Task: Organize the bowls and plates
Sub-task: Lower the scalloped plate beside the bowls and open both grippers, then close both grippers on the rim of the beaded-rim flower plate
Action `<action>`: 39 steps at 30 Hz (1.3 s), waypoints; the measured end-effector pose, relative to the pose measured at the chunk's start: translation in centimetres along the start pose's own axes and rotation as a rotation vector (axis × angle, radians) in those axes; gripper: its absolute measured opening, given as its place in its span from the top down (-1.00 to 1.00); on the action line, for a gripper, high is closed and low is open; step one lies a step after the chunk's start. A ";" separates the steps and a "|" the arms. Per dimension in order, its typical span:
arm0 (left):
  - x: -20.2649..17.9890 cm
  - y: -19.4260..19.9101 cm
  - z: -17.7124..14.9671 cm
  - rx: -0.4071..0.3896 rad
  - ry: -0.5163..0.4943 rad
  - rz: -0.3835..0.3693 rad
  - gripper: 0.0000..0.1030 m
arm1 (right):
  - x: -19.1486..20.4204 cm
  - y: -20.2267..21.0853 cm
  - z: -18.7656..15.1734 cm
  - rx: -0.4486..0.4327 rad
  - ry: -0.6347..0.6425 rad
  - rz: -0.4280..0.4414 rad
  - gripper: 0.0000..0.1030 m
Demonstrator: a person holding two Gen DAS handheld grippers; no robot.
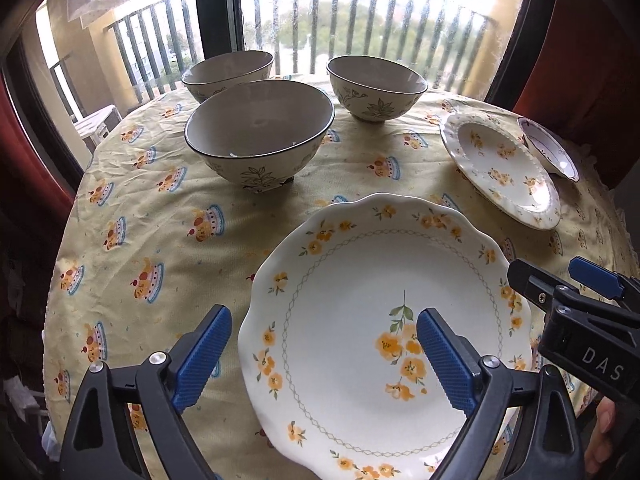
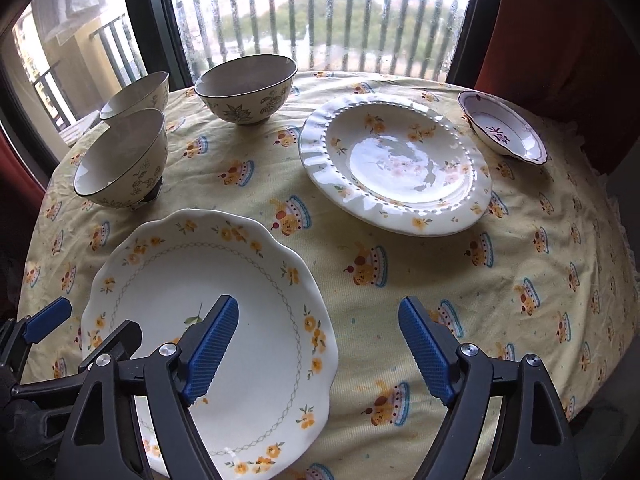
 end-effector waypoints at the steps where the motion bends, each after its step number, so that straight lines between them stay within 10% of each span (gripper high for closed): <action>1: -0.5 0.2 0.3 -0.008 -0.002 -0.006 -0.84 | -0.2 0.3 0.2 -0.004 -0.008 0.013 -0.65; 17: -9.6 -1.6 5.5 -0.072 0.003 0.017 -0.83 | -7.3 0.5 5.3 -0.074 0.005 0.051 -0.65; 39: -16.3 -11.0 12.1 -0.069 0.048 0.173 -0.68 | -16.0 -9.5 12.6 -0.018 -0.048 0.103 -0.65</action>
Point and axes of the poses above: each gripper's, at about its wrist camera, not at the fingertips, and y roughly against the way its jaws point, x to its left, z to its top, the point moved 5 cm from there along -y, roughly the way its jaws point, and after that the axes turned 6 degrees about -x, right-handed, at the moved point
